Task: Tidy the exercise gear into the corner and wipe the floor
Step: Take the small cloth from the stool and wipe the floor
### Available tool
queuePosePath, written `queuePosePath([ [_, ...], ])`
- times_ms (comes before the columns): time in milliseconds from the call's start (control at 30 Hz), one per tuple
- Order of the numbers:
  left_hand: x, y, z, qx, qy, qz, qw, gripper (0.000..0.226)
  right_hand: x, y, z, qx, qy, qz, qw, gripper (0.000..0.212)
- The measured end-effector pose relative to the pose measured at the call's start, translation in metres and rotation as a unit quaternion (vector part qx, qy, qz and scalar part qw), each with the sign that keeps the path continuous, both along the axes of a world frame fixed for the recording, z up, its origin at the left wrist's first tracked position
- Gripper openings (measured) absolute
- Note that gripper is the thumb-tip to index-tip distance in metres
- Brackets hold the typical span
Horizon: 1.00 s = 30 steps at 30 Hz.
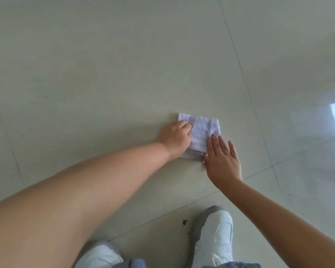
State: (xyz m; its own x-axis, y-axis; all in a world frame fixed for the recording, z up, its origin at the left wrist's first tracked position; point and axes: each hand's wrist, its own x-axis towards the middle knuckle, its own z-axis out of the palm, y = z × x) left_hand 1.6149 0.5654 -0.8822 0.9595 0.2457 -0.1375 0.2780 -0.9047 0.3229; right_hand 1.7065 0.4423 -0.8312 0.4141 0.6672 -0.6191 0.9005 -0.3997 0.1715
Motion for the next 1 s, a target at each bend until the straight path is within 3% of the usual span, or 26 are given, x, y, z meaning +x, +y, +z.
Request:
queuePosePath([
  [100,0.004,-0.006,0.017,-0.022,0.052,0.057,0.997,0.037,-0.004,-0.007,0.005,-0.033,0.037,-0.07,0.996,0.056],
  [200,0.009,-0.004,0.028,-0.016,0.101,0.007,0.995,0.034,-0.011,-0.001,0.008,-0.033,0.045,-0.116,0.992,0.056],
  [300,0.01,-0.011,0.034,-0.07,0.154,0.03,0.985,0.037,-0.009,0.005,0.009,-0.031,0.051,-0.134,0.989,0.056],
  [367,0.012,-0.011,0.024,-0.028,0.138,0.034,0.989,0.041,0.0,0.01,0.007,-0.025,0.053,-0.134,0.989,0.056],
  [467,0.023,-0.003,0.034,0.021,0.195,0.037,0.98,0.046,0.022,0.021,0.0,0.003,0.054,-0.135,0.989,0.056],
  [500,0.033,-0.001,0.027,0.064,0.145,0.025,0.987,0.046,0.032,0.028,-0.002,0.015,0.054,-0.142,0.988,0.056],
  [567,0.06,0.012,0.023,-0.001,0.156,0.055,0.986,0.048,0.055,0.046,-0.006,0.036,0.056,-0.16,0.985,0.056],
  [633,0.087,0.029,0.026,0.022,0.137,0.078,0.987,0.048,0.079,0.068,-0.011,0.055,0.058,-0.165,0.983,0.059],
  [800,0.12,0.087,0.019,0.066,0.128,0.148,0.978,0.049,0.142,0.149,-0.021,0.092,0.087,-0.077,0.989,0.06],
  [1000,0.064,0.118,0.02,0.06,0.158,0.222,0.96,0.051,0.126,0.199,-0.029,0.132,0.16,0.077,0.975,0.061],
])
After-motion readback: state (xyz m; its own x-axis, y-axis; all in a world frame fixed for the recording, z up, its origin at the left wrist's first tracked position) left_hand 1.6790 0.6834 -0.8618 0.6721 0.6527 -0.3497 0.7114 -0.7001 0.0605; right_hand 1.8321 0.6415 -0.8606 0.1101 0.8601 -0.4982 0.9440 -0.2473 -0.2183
